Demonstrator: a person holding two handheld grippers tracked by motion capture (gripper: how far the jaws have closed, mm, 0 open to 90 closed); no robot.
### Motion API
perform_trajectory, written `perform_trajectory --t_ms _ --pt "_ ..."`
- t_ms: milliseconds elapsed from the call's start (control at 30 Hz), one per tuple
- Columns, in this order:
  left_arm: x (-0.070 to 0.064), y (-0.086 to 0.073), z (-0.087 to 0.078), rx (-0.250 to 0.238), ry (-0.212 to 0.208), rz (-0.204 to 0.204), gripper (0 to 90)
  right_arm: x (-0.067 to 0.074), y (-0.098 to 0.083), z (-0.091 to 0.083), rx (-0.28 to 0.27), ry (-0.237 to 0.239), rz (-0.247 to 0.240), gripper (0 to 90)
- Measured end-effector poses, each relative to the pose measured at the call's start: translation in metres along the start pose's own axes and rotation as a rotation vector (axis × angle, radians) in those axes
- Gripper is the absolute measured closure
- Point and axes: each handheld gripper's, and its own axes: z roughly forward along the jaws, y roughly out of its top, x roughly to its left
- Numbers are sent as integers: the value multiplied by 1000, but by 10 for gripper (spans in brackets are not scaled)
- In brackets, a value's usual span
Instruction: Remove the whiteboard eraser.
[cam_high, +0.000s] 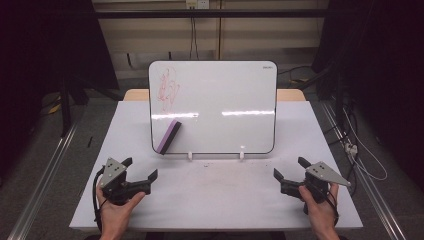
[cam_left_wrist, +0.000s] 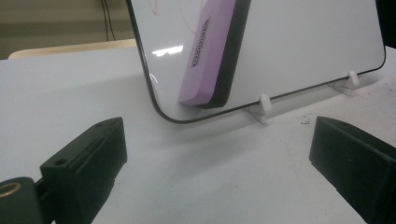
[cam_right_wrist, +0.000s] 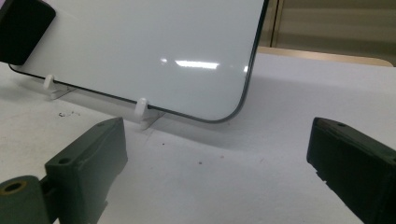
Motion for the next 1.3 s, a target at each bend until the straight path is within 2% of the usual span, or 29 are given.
perform_trajectory --t_ms 233,467,767,1100,1133,1300 --pt "2 1 3 20 -19 -20 39 -1 -1 0 4 1 5 48" --pt "-2 3 7 33 -21 5 40 -1 -1 1 9 9 3 51" --pt "-5 6 13 50 -49 21 61 -1 -2 2 14 9 -2 51" --pt "-2 21 25 67 -27 91 130 -1 -2 4 23 2 -3 53" --pt "-2 23 28 76 -25 107 134 -1 -2 4 23 2 -3 54" --pt "-1 28 40 102 -18 130 157 0 -2 5 27 0 -6 55"
